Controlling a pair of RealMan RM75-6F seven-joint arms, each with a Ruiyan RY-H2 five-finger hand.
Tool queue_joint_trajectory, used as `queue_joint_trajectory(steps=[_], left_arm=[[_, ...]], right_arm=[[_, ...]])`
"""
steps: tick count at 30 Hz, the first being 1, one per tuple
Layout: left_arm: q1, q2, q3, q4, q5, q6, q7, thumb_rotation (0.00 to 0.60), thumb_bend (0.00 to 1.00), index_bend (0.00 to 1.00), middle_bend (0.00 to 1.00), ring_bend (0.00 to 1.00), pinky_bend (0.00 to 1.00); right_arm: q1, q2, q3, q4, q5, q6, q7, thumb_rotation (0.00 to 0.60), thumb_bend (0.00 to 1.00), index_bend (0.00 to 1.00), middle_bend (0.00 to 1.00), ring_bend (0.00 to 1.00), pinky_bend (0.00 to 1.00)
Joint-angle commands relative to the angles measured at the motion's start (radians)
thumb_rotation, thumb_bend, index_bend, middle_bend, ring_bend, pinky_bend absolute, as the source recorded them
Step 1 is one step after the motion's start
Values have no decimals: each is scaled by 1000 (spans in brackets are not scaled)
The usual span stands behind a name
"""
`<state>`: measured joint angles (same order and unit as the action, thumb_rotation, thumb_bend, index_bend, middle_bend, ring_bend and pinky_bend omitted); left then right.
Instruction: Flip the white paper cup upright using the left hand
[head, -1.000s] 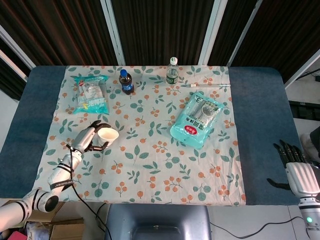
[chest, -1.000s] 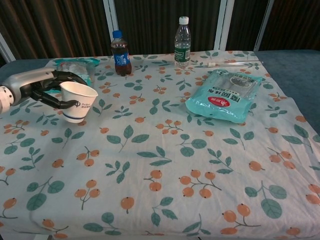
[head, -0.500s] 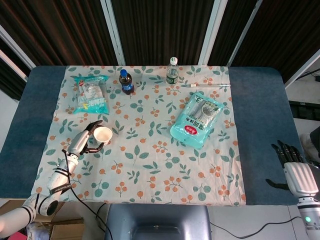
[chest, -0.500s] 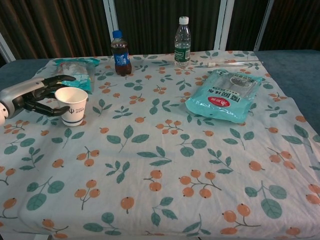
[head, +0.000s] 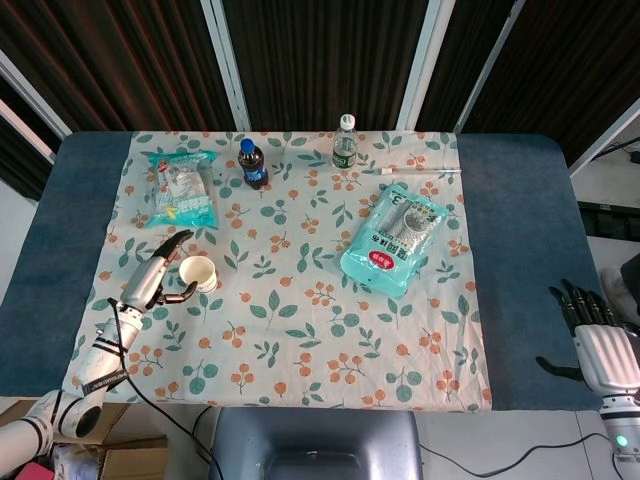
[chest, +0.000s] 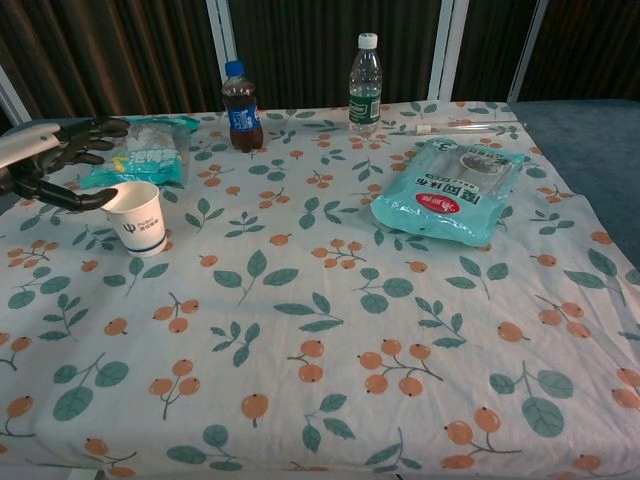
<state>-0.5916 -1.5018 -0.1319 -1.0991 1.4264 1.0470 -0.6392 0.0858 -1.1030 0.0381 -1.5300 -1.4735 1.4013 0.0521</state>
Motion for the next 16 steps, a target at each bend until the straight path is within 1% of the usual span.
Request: queue_joint_trajectory(steps=[1, 2, 3, 4, 5, 7, 10, 11, 13, 16], left_arm=[[85, 199, 54, -220, 52, 123, 311, 600, 366, 0, 0, 0, 46], [110, 267, 78, -290, 47, 132, 446, 600, 357, 0, 0, 0, 23], [132, 313, 93, -342, 36, 144, 554, 600, 352, 0, 0, 0, 11], [158, 349, 104, -392, 20, 169, 657, 600, 346, 0, 0, 0, 1], [198, 378, 115, -446, 5, 220, 767, 600, 340, 0, 0, 0, 0], [271, 394, 137, -496, 1, 318, 856, 600, 339, 0, 0, 0, 0], [360, 381, 162, -486, 22, 441, 868, 600, 339, 0, 0, 0, 0], [398, 363, 168, -460, 30, 496, 860, 600, 339, 0, 0, 0, 0], [455, 333, 176, -413, 34, 566, 826, 600, 339, 0, 0, 0, 0], [499, 310, 189, -364, 45, 602, 765, 600, 345, 0, 0, 0, 0]], right_arm=[[-7, -1, 0, 8, -3, 14, -12, 600, 92, 0, 0, 0, 0], [-12, -5, 1, 14, -2, 25, -27, 600, 92, 0, 0, 0, 0], [-16, -10, 3, 20, -1, 34, -39, 600, 92, 0, 0, 0, 0], [-21, -17, 4, 26, 0, 46, -53, 600, 92, 0, 0, 0, 0], [-27, -28, 6, 36, 1, 60, -70, 600, 91, 0, 0, 0, 0], [-41, -48, 4, 52, 2, 82, -90, 600, 91, 0, 0, 0, 0], [-60, -71, -2, 67, -1, 108, -88, 600, 92, 0, 0, 0, 0], [-68, -80, -3, 75, -6, 125, -84, 600, 92, 0, 0, 0, 0], [-80, -87, -7, 83, -15, 143, -80, 600, 92, 0, 0, 0, 0], [-90, -83, -11, 76, -21, 157, -79, 600, 91, 0, 0, 0, 0]])
